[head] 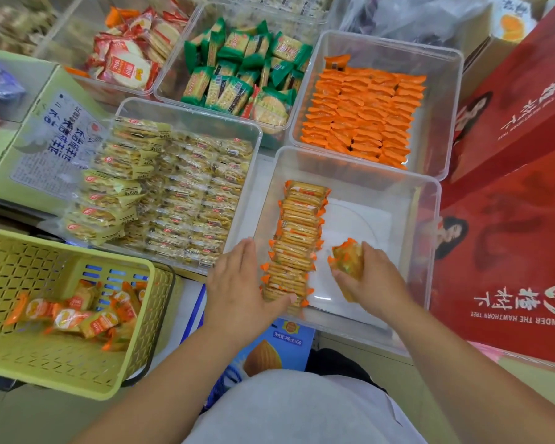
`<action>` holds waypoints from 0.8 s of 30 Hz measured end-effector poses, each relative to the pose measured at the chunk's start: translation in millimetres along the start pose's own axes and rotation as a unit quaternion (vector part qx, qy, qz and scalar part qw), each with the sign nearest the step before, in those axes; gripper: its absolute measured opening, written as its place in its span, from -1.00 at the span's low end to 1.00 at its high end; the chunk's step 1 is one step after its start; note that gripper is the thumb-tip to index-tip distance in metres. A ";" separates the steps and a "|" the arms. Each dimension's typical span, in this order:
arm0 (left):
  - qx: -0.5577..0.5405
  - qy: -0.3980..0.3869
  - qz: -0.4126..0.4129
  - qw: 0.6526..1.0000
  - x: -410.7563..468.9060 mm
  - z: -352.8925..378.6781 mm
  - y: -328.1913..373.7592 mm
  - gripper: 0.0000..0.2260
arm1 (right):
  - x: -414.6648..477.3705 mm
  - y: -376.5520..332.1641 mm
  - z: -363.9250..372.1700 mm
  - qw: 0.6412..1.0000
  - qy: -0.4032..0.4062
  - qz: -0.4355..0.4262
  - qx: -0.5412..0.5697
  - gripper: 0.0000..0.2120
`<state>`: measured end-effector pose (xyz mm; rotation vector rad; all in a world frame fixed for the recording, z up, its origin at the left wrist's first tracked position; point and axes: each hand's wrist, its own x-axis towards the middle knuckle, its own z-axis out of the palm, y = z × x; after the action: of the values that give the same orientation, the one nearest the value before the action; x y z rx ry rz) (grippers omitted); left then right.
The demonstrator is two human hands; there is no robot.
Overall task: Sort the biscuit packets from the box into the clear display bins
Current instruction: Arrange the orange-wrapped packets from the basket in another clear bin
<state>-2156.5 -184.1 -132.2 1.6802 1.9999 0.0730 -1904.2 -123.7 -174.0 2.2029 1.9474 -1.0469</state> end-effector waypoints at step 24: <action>-0.110 -0.040 0.043 0.992 0.0 18.3 -15.8 0.20 | -4.9 -24.0 28.7 0.955 -0.278 0.000 -0.101 -0.29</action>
<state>-2163.1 -192.9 -153.7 1.6012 1.7895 0.2437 -1938.7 -135.1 -184.3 1.5759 1.7034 -1.2316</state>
